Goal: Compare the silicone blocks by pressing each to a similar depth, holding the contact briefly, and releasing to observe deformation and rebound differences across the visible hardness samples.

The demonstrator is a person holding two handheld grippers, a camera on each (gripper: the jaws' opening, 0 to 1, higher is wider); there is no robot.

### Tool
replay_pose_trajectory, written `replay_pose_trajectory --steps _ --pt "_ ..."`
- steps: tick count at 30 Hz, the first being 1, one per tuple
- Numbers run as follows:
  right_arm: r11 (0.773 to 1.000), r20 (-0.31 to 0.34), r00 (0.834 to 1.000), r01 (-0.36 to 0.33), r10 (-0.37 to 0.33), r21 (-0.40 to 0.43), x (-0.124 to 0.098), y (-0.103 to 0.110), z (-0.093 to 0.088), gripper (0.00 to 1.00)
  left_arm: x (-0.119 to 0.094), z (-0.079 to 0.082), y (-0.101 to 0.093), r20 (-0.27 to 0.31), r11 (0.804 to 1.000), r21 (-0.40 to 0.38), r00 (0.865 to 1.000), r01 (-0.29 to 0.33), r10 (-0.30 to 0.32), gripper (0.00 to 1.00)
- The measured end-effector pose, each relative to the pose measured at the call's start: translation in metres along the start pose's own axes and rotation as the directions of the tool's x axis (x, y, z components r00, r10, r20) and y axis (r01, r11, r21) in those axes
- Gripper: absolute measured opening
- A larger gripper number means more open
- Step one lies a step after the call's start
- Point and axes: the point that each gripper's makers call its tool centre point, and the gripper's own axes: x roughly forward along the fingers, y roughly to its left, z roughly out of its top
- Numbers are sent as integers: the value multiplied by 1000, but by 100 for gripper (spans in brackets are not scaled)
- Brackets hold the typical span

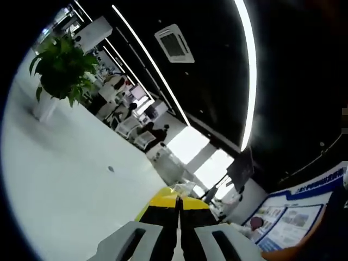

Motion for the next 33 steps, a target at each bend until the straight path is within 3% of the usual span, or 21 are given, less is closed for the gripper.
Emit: replay_pose_trajectory --steps 15,22,33 --pt "1000 -15 1000 20 -19 18 -8 1 -6 96 -5 -24 40 -5 991 -130 999 -40 40 0" --pt "999 -48 999 24 -22 43 -10 3 -19 96 -2 -35 53 -45 991 -113 997 -73 68 0" --pt "999 -53 999 10 -8 46 -5 10 -18 96 -2 -68 83 -141 984 -111 983 -136 120 0"
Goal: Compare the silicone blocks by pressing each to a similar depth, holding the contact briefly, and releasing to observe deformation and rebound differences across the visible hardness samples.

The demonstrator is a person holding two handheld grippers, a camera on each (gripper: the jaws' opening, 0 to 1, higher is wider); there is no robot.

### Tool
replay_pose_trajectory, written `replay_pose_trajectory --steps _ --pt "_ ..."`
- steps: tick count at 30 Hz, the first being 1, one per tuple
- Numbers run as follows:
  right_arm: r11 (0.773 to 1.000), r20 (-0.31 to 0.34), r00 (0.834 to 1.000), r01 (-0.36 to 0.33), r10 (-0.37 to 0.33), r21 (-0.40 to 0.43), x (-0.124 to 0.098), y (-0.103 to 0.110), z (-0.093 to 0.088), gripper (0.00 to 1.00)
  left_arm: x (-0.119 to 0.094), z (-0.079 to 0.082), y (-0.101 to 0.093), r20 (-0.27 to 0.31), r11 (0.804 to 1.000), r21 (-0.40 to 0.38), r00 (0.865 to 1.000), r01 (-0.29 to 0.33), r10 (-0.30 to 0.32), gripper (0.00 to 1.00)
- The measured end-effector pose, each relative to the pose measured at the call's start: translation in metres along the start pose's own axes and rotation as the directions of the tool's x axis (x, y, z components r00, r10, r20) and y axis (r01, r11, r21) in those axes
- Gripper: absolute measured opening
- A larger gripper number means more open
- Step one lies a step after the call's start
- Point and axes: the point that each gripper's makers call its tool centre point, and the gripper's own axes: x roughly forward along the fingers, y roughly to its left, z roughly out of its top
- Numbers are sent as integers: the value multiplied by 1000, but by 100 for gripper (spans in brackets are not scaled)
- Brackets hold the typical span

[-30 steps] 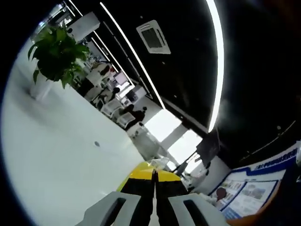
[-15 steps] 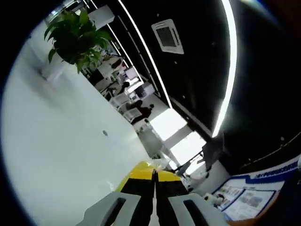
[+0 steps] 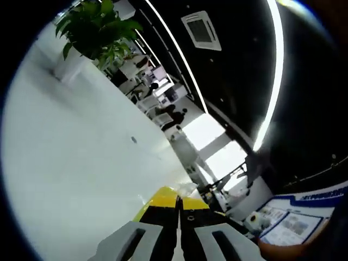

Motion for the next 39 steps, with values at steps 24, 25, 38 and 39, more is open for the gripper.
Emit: replay_pose_trajectory --steps 24,25,38,39 --pt "996 -51 999 14 -9 84 0 0 -25 96 2 -11 90 -17 962 65 964 -264 265 0" --pt "996 -50 999 15 -10 85 0 -1 -25 96 1 -10 95 -15 961 72 963 -267 269 0" --pt "998 -92 996 20 -15 59 -1 -7 -32 96 -8 -4 132 -59 903 262 928 -341 368 0" --pt "998 -89 996 23 -17 60 -1 -8 -31 96 -8 -4 133 -62 898 276 926 -342 372 0"
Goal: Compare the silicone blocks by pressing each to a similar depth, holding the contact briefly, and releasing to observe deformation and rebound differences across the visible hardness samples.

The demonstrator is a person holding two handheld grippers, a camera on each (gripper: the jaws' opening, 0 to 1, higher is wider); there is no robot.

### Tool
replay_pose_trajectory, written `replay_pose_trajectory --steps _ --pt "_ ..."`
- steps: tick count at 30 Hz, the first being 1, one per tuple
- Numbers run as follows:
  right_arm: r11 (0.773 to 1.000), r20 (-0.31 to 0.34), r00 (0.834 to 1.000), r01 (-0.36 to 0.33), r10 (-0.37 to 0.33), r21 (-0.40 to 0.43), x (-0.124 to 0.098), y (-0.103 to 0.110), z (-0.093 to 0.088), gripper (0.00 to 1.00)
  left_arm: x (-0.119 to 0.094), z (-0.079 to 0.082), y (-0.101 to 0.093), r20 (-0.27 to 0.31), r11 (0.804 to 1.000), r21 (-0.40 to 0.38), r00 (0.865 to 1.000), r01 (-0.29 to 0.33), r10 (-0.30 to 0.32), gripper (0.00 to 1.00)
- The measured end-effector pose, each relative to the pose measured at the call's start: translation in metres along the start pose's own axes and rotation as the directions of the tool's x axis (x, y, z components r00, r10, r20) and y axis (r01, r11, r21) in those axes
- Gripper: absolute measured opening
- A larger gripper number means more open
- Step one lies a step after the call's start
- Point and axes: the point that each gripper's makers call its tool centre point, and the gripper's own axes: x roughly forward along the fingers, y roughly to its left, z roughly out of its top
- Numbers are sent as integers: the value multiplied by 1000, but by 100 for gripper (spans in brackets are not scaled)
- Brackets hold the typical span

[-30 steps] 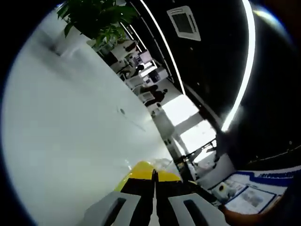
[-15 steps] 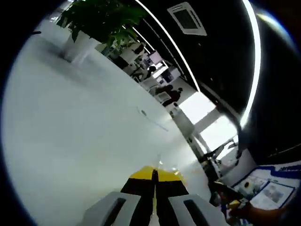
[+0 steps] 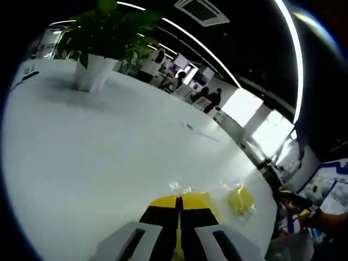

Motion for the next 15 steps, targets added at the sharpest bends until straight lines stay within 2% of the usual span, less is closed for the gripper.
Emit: replay_pose_trajectory --steps 4,5,8,10,12,15 --pt "1000 8 1000 9 -9 8 0 -2 2 96 4 -14 7 -71 999 46 997 -3 6 0" --pt "1000 7 1000 8 -8 12 0 -2 2 96 5 -17 11 -81 997 70 996 -21 27 0" --pt "1000 2 1000 5 -5 20 1 0 1 96 4 -18 10 -77 998 64 997 -21 26 0" --pt "999 10 1000 1 -1 36 2 2 2 96 5 -18 12 -83 995 101 996 -24 32 0" --pt "999 15 1000 3 -3 41 2 3 3 96 6 -18 15 -86 984 174 996 -25 40 0" --pt "999 20 1000 3 -4 43 2 4 5 96 8 -17 12 -83 992 126 996 -19 29 0"
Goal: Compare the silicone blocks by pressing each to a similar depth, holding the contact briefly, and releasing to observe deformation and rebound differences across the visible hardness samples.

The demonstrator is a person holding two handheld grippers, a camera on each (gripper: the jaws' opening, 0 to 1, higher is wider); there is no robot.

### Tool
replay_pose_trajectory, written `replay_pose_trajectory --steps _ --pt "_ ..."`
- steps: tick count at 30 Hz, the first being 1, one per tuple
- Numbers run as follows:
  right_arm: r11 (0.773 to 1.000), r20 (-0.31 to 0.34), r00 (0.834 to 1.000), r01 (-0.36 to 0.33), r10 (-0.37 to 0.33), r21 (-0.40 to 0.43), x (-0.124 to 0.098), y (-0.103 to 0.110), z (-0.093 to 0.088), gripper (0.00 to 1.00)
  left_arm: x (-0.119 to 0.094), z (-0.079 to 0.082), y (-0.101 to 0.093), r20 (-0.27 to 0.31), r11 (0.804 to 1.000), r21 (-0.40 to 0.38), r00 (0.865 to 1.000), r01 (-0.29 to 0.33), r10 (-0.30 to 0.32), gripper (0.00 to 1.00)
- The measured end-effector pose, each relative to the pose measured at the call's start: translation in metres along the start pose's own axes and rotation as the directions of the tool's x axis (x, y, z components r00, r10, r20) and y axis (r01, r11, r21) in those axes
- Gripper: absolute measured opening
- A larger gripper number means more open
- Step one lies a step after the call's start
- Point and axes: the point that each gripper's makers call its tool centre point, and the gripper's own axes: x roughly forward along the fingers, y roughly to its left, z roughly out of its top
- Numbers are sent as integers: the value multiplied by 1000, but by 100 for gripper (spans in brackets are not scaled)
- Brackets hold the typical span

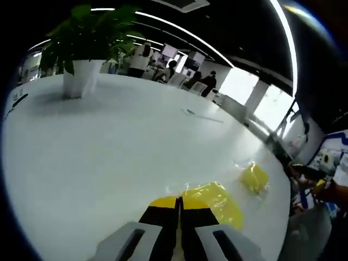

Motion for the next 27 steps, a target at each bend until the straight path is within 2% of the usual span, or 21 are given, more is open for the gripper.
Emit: replay_pose_trajectory --steps 7,13,14,16,17,20,21,23,25,26,27 --pt "1000 23 1000 16 -17 19 -7 -2 8 96 -2 -5 0 -8 1000 -4 1000 -4 4 0" --pt "1000 8 1000 21 -21 8 -9 -1 3 96 -5 -4 -1 1 1000 25 1000 9 -9 2" --pt "1000 6 1000 24 -24 5 -10 -1 3 96 -7 -4 4 -1 997 73 1000 -27 27 6" --pt "999 12 999 34 -34 5 -13 -4 5 96 -12 -1 6 15 991 125 999 -50 48 25" --pt "999 23 999 36 -36 15 -15 -5 8 96 -14 -1 2 16 994 109 999 -31 30 38" --pt "999 25 999 39 -39 6 -18 -6 11 96 -21 8 -1 52 994 106 999 -13 7 59" --pt "999 25 999 38 -38 2 -19 -7 12 96 -26 13 -8 76 994 110 997 16 -25 63" --pt "999 30 999 45 -45 -4 -21 -10 14 96 -34 15 -24 75 991 98 992 96 -103 70" --pt "999 43 998 42 -42 -11 -22 -10 16 96 -41 17 -24 72 982 177 994 68 -82 83" --pt "999 56 998 39 -37 -30 -22 -9 18 96 -44 17 -25 74 980 190 994 61 -76 94" --pt "998 56 998 37 -34 -46 -22 -9 18 96 -48 18 -28 76 978 198 994 63 -79 100"
